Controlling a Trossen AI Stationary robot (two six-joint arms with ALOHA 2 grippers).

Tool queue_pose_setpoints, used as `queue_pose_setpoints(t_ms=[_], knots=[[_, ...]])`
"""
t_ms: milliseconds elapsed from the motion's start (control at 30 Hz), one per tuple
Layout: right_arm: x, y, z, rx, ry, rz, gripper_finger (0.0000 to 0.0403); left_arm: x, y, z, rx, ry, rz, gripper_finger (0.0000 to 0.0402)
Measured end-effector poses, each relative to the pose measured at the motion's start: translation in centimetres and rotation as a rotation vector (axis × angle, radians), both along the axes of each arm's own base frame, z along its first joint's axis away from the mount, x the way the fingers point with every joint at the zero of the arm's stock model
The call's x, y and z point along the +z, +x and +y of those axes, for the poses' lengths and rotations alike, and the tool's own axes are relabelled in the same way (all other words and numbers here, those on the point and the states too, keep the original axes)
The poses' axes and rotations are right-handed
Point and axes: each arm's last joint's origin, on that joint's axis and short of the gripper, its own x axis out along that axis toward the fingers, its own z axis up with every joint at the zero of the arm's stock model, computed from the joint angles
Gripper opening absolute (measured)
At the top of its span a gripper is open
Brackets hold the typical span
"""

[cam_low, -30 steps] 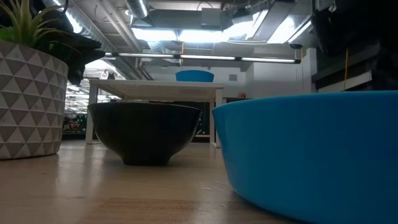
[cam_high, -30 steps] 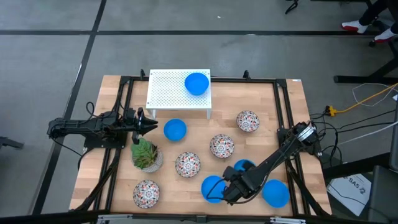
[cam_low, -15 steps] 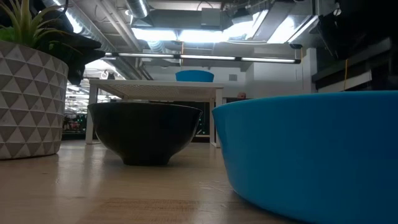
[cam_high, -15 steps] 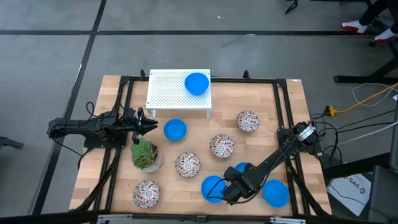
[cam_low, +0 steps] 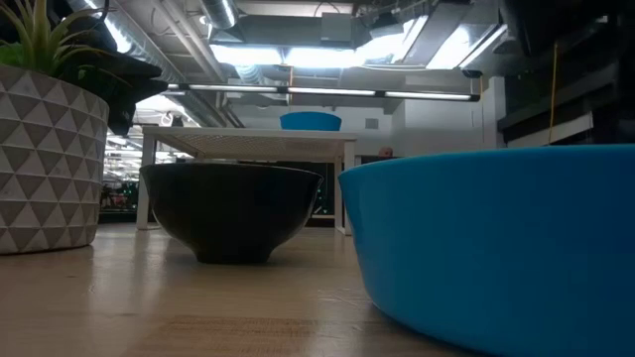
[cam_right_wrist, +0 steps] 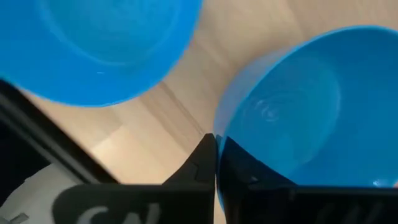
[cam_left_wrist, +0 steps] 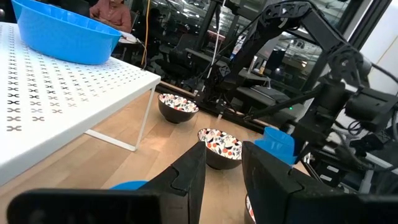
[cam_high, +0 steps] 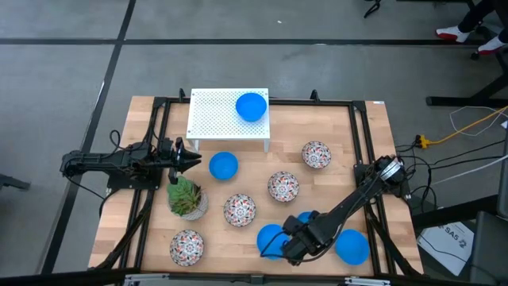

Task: Pick & Place Mini bowls
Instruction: Stack the blue bowl on the blue bowl on the shelf

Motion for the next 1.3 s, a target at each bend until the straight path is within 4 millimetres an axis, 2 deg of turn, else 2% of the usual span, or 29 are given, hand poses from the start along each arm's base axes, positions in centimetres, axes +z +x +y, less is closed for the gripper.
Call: queue_pose_setpoints(t_ms=[200,633,800,1300], knots=[[2.2,0.2,0.2,0.034,-0.014,-0.003,0.0003,0.0,0.0,0.0,0.0,0.0,0.0,0.01],[7.9,1.4,-0.2,-0.008,-0.083,-0.156,0.0003,0.0,0.0,0.0,0.0,0.0,0.0,0.01],[9.7,2.3,-0.7,-0.013,-0.05,-0.214,0.0003,0.0,0.0,0.0,0.0,0.0,0.0,0.01],[13.8,6.2,-2.4,0.08,0.01,-0.55,0.0003,0.0,0.0,0.0,0.0,0.0,0.0,0.01]])
